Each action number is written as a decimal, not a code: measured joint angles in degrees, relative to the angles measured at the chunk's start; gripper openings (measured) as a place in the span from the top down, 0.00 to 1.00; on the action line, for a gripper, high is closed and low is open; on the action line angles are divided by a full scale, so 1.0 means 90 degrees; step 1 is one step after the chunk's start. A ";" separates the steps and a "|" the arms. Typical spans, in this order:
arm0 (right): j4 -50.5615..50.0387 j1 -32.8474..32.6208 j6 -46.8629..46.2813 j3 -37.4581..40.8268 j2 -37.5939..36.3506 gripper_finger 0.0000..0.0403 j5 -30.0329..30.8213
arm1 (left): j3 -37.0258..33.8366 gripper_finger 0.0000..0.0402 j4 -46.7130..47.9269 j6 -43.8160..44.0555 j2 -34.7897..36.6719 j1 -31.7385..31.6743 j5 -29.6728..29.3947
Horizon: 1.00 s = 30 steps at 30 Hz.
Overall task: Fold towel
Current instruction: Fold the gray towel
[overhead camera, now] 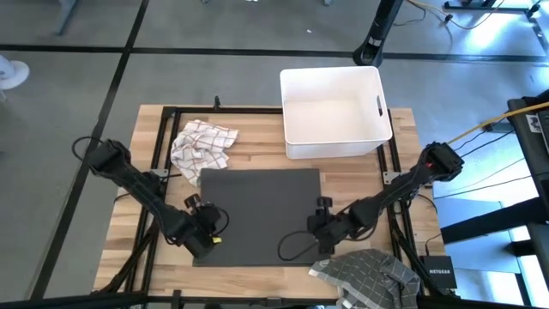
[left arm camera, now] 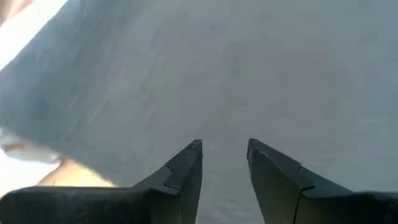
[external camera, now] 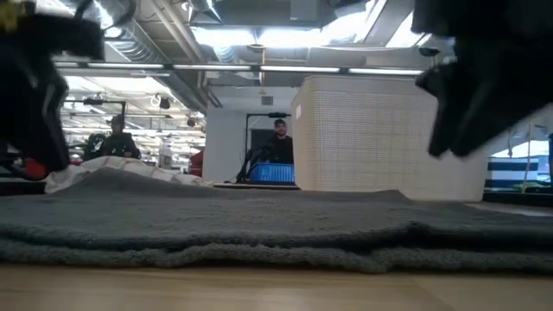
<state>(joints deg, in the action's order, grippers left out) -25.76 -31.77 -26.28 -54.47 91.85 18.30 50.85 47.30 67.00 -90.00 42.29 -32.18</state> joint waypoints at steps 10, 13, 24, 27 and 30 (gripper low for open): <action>0.1795 -0.0089 0.0758 -0.0086 0.0039 0.59 -0.0474 | 0.0109 0.70 -0.3136 -0.2935 -0.0011 0.0399 -0.0658; 0.2377 0.0003 0.0851 -0.0092 0.0036 0.59 -0.0101 | 0.0114 0.66 -0.3949 -0.3574 -0.0004 0.0169 -0.0736; 0.0651 -0.1042 -0.2007 -0.0098 0.0039 0.59 -0.2554 | 0.0112 0.52 -0.4125 -0.3497 -0.0004 -0.0031 0.0329; 0.0278 -0.1496 -0.2627 -0.0098 0.0068 0.59 -0.2158 | 0.0112 0.53 -0.4125 -0.3490 -0.0004 -0.0027 0.0347; 0.0013 -0.1821 -0.3129 -0.0098 0.0271 0.59 -0.2112 | 0.0112 0.53 -0.4123 -0.3436 -0.0004 -0.0020 0.0345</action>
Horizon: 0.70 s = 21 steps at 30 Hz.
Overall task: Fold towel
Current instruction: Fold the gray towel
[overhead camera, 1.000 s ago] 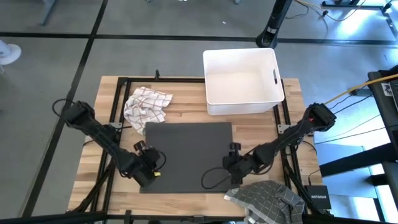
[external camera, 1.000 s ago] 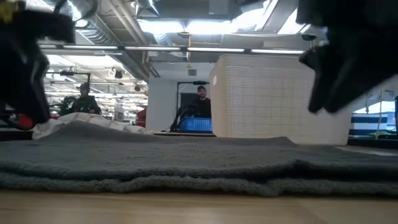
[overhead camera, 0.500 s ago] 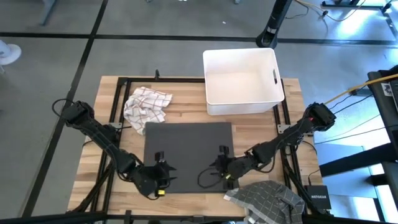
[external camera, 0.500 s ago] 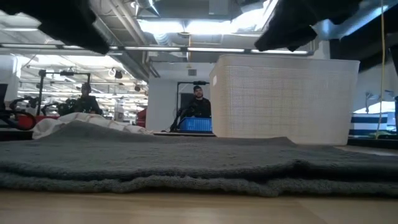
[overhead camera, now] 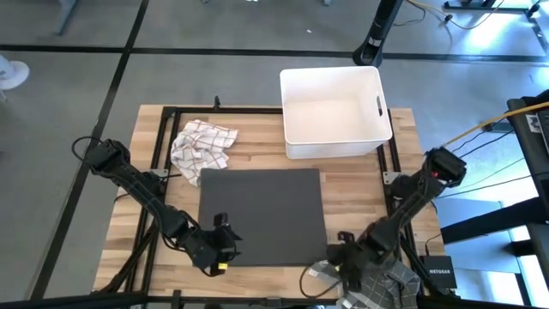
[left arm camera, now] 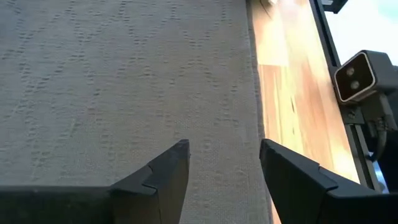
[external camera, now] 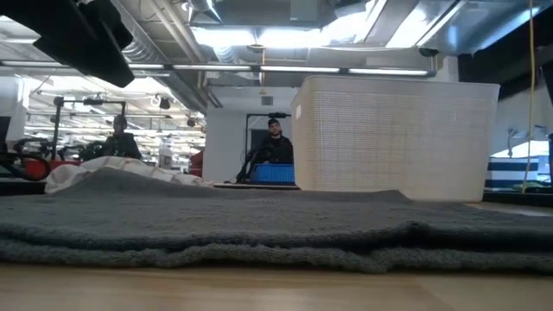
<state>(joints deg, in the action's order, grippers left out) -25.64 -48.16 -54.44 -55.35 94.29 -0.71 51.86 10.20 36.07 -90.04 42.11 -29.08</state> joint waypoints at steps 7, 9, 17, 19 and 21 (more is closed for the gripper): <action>-0.1868 -0.0145 -0.0570 -0.0030 0.0584 0.59 -0.0347 | 0.0000 0.53 0.0091 -0.0050 0.0000 0.0029 0.0002; -0.3069 -0.0089 -0.0784 -0.0030 0.0636 0.59 -0.0238 | 0.0000 0.53 0.0211 -0.0004 0.0000 0.0028 -0.0001; -0.5339 0.0033 -0.1225 -0.0068 0.0552 0.59 0.0382 | 0.0000 0.53 0.0470 0.0153 0.0000 0.0029 0.0001; -0.5343 0.0026 -0.1083 -0.0326 0.0443 0.59 0.0332 | 0.0055 0.53 0.0517 0.0150 0.0005 0.0027 0.0019; -0.5393 0.0024 -0.0921 -0.0694 0.0342 0.59 0.0294 | 0.0176 0.54 0.0501 0.0041 0.0050 0.0042 0.0076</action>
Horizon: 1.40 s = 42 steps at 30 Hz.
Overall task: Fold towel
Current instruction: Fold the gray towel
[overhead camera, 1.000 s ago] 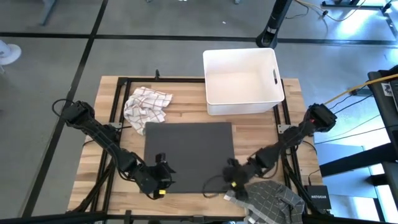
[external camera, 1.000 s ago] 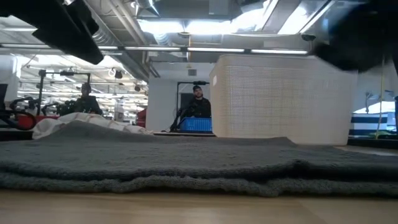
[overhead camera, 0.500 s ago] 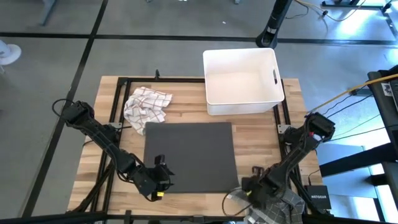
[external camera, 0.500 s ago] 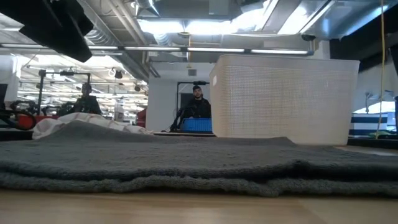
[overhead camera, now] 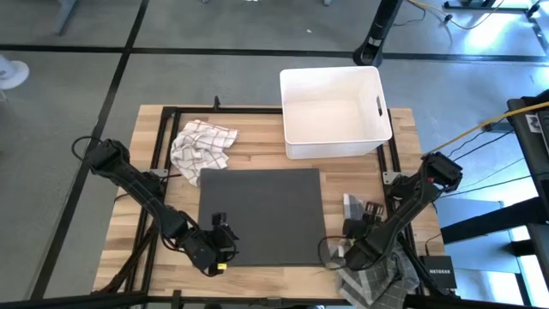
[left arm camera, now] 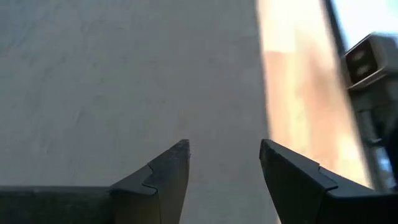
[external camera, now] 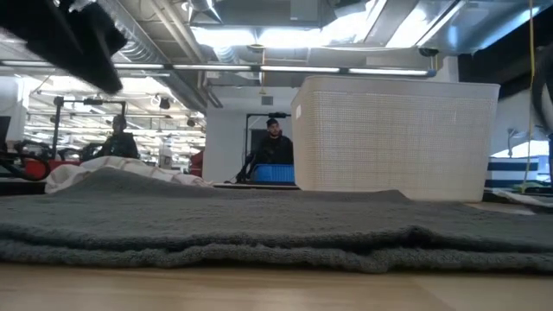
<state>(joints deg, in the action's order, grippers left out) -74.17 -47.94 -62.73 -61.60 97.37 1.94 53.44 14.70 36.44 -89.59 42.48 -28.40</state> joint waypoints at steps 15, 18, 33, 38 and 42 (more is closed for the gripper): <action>0.5365 -0.0077 0.3389 -0.1037 0.0429 0.59 0.3219 | 0.0611 0.61 0.1805 0.1675 -0.0282 0.1023 0.1041; 0.5579 0.0056 0.3625 -0.0926 0.0812 0.59 0.3278 | 0.0611 0.61 0.2047 0.1925 -0.0524 0.1216 0.1152; 0.6088 0.0240 0.3723 -0.0919 0.1580 0.59 0.2979 | 0.0606 0.61 0.2286 0.2149 -0.1329 0.1306 0.1897; 0.6090 0.0248 0.3790 -0.0916 0.1580 0.59 0.2994 | 0.0609 0.64 0.2413 0.2284 -0.1357 0.1299 0.2023; 0.6094 0.0248 0.3794 -0.0919 0.1580 0.60 0.2994 | 0.0609 0.70 0.2745 0.2412 -0.1352 0.1299 0.2042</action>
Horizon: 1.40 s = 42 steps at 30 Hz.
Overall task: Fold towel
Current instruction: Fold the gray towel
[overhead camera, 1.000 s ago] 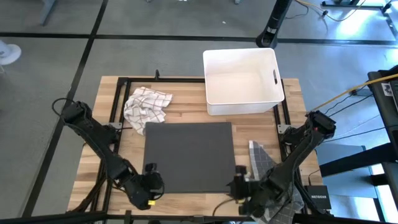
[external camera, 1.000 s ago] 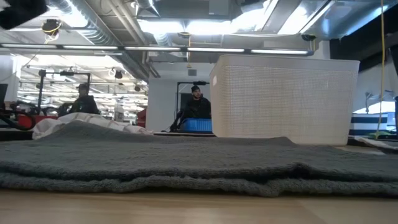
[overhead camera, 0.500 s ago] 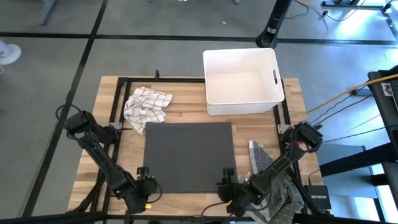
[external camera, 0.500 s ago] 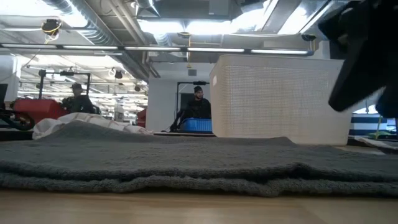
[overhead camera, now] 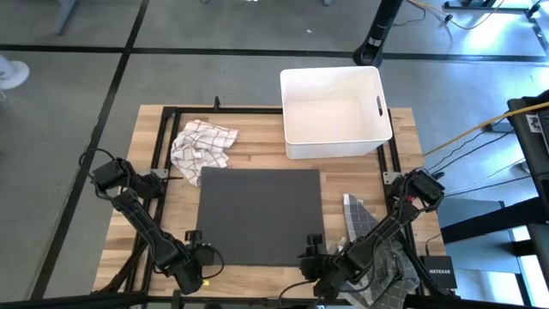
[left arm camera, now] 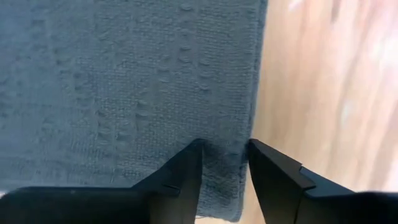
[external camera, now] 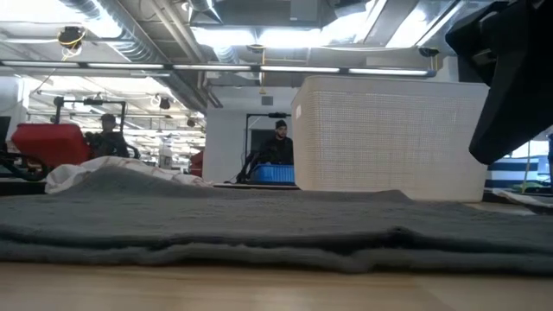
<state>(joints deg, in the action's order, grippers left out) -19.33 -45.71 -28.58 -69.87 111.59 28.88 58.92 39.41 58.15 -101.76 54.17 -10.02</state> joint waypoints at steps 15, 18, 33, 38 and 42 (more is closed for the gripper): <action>0.0873 0.0000 0.0058 -0.0006 0.0145 0.60 -0.0959 | 0.0000 0.84 0.0233 0.0216 0.0292 -0.0078 0.0083; 0.0913 0.0002 0.0051 -0.0007 0.0392 0.60 -0.1139 | 0.0000 0.87 0.0237 0.0216 0.0292 -0.0078 0.0076; 0.0826 0.0212 -0.0157 -0.0029 0.0508 0.60 -0.1450 | 0.0000 0.99 0.0219 0.0304 0.0292 -0.0078 0.0049; 0.0457 0.0211 -0.0392 -0.0036 0.0504 0.65 -0.1442 | 0.0000 1.00 0.0214 0.0360 0.0292 -0.0070 0.0074; 0.0192 0.0211 -0.0617 -0.0046 0.0480 0.69 -0.1574 | 0.0000 1.00 0.0217 0.0422 0.0305 -0.0054 0.0100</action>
<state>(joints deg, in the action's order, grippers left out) -17.61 -43.81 -34.13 -70.28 115.91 14.72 58.92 41.36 61.95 -99.02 53.69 -9.13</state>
